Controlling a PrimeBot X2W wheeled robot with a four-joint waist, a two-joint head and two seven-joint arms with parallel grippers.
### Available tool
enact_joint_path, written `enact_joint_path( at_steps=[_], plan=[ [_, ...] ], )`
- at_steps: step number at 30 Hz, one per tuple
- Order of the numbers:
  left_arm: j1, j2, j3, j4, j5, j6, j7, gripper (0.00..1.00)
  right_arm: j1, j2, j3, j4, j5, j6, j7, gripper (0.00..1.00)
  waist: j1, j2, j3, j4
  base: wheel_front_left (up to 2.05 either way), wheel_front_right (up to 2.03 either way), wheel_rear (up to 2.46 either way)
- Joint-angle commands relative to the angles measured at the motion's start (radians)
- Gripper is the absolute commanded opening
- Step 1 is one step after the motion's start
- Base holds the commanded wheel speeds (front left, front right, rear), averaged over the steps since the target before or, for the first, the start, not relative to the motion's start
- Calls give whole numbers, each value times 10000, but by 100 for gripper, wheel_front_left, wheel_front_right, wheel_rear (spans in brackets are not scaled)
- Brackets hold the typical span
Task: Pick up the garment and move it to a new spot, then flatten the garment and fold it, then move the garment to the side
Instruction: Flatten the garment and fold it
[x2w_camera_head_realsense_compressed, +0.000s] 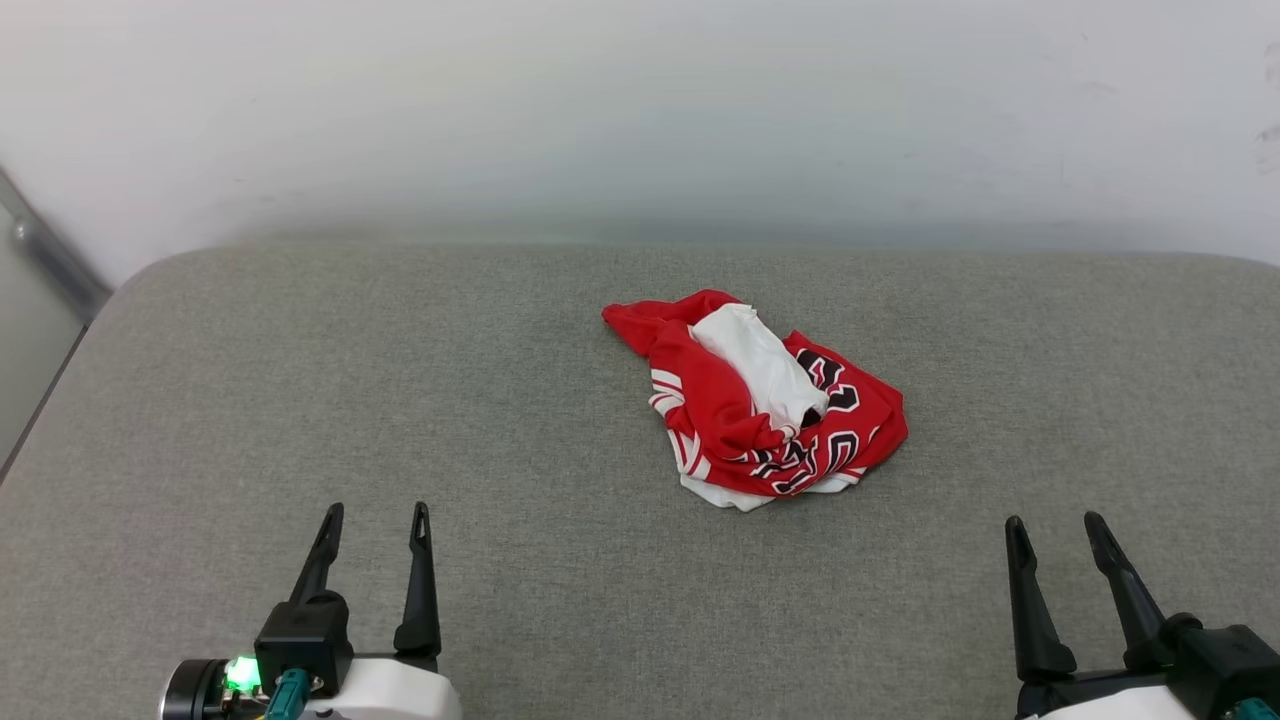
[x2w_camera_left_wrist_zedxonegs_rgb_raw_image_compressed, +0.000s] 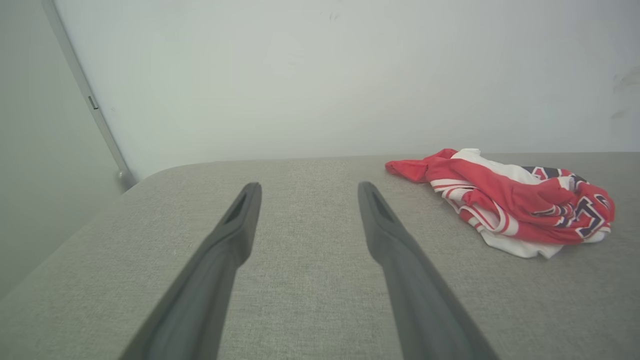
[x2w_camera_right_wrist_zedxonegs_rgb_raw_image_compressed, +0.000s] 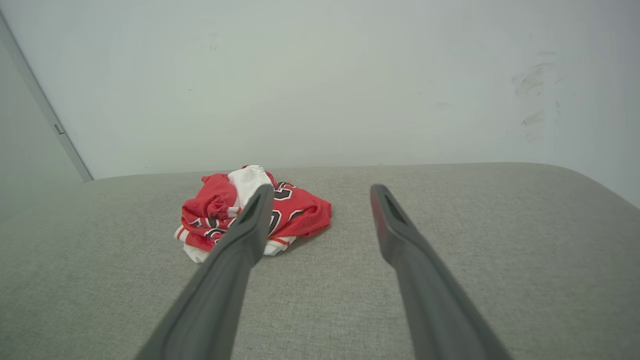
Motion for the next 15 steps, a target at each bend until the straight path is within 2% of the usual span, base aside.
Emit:
enact_joint_path(
  at_steps=[1, 10, 15],
  plan=[
    [85, -85, 123, 2, 100, -106, -26, 100, 55, 19, 2, 9, 87, -3, -25, 100, 1, 0, -17, -10, 0, 0, 0],
    [75, -367, 562, 137, 445, -576, -26, 100, 6, 20, 0, 0, 115, -3, -24, 100, 1, 0, -43, -112, 0, 0, 0],
    [-669, -298, 828, 194, 429, -1076, -26, 100, -91, 20, -40, -43, 92, -3, -24, 100, 1, 0, 30, -137, 0, 0, 0]
  ],
)
